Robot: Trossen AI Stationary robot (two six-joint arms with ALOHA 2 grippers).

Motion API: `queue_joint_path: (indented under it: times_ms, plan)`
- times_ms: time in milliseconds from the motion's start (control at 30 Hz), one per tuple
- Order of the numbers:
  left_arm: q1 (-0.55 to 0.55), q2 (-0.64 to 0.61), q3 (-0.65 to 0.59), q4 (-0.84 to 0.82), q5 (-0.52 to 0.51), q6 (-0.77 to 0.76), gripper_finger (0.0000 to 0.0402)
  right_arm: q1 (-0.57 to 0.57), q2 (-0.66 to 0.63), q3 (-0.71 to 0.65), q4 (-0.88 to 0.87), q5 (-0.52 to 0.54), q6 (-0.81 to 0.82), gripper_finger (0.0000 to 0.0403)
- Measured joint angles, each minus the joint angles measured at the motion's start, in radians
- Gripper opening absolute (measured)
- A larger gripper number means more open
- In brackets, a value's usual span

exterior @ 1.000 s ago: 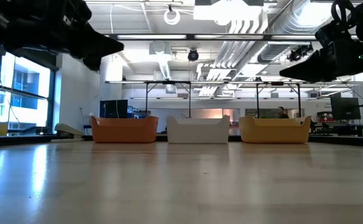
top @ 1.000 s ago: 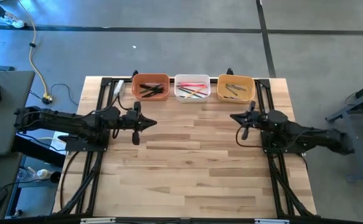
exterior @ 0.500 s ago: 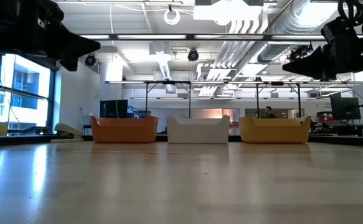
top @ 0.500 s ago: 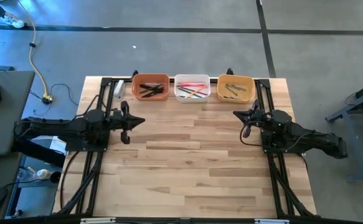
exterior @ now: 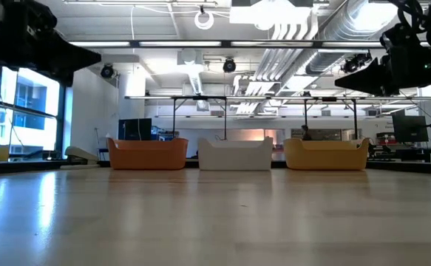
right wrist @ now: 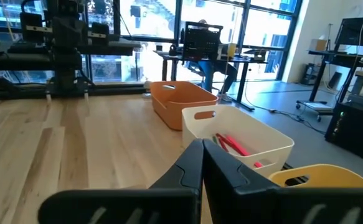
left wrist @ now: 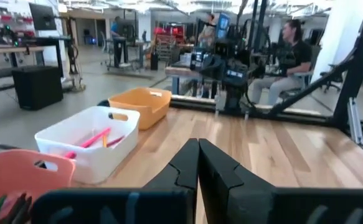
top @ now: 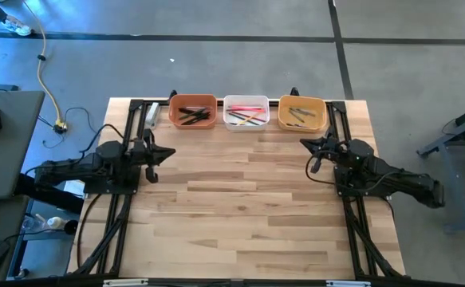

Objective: Sort crayons/erasers/pens/pencils in bins
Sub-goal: Return to Home Position

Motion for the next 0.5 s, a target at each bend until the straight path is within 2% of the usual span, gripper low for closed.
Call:
queue_joint_path:
  times_ms: [267,500]
  plan:
    - [0.000,0.000,-0.080,0.098,0.001,-0.028,0.0000,-0.070,0.000,0.000,0.000,-0.004,-0.001,0.0000]
    - [0.002,-0.001,-0.077,0.149,0.004,-0.036,0.0000,-0.122,0.002,0.000,-0.007,-0.045,0.049,0.0000]
